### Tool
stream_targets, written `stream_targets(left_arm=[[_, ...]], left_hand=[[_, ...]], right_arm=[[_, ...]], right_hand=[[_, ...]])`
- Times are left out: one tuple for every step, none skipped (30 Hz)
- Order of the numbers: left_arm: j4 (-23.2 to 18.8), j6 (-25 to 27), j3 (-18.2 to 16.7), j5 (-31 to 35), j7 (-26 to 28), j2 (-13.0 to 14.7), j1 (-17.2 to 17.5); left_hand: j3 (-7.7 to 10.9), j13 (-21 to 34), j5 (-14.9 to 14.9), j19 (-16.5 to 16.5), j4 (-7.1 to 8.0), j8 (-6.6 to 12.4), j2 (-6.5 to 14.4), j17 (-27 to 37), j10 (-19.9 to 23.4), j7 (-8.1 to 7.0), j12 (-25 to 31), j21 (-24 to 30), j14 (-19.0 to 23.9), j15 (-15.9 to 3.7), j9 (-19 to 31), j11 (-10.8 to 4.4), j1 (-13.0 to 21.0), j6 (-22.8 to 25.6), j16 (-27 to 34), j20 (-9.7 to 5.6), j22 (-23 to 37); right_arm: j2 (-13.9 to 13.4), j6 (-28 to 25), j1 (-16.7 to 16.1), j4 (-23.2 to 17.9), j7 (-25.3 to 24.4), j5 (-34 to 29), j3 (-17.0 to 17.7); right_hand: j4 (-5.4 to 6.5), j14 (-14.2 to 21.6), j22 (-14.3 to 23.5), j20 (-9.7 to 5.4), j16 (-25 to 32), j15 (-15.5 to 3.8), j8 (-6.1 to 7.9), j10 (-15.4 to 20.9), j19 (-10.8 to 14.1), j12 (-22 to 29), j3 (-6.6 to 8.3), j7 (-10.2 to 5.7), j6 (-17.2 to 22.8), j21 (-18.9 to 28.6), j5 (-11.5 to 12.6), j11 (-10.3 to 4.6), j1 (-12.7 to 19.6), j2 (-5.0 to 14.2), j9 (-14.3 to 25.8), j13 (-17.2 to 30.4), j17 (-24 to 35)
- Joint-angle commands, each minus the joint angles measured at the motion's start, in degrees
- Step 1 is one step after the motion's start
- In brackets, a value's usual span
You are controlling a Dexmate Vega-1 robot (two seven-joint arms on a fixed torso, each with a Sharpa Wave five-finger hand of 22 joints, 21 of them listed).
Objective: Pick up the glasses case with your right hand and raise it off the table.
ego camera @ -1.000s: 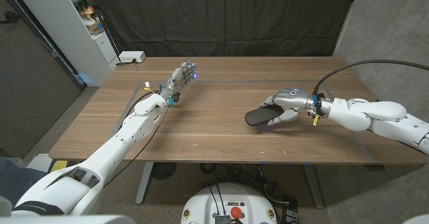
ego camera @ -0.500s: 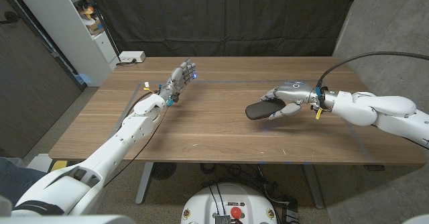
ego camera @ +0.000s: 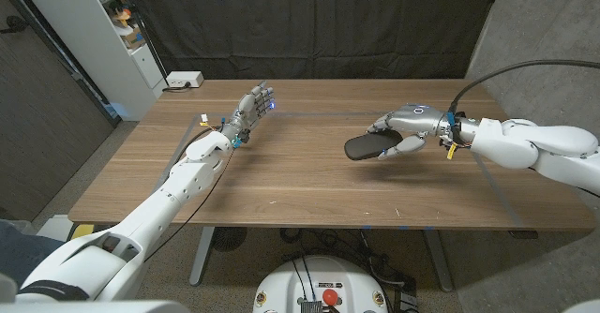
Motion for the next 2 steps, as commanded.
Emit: stream_targets(left_arm=[[1.6,-0.3,0.2,-0.2,-1.5,-0.4,-1.0],[1.8,-0.3,0.3,-0.2,-1.7,-0.5,-1.1]], left_hand=[[0.19,0.1,0.0,-0.3,-0.25,-0.03,0.3,0.2,0.3,0.35,0.0,0.2,0.1,0.09,0.3,0.37,0.1,0.5,0.0,0.32,0.2],[0.19,0.1,0.0,-0.3,-0.25,-0.03,0.3,0.2,0.3,0.34,0.1,0.2,0.1,0.08,0.3,0.39,0.1,0.5,0.0,0.33,0.2]], right_arm=[[-0.1,-1.2,-2.0,-1.9,1.2,0.5,2.6],[0.0,-1.4,-2.1,-1.9,1.3,0.4,2.6]], right_hand=[[0.36,0.5,0.1,-1.41,-0.3,-7.25,0.53,0.1,0.0,0.3,-0.03,-6.81,6.8,0.4,0.1,-0.15,9.1,9.48,0.2,0.2,0.3],[0.36,0.4,0.1,-1.39,-0.4,-7.22,0.54,0.0,0.0,0.3,-0.03,-6.87,6.8,0.3,0.1,-0.17,9.2,9.52,0.3,0.2,0.3]])
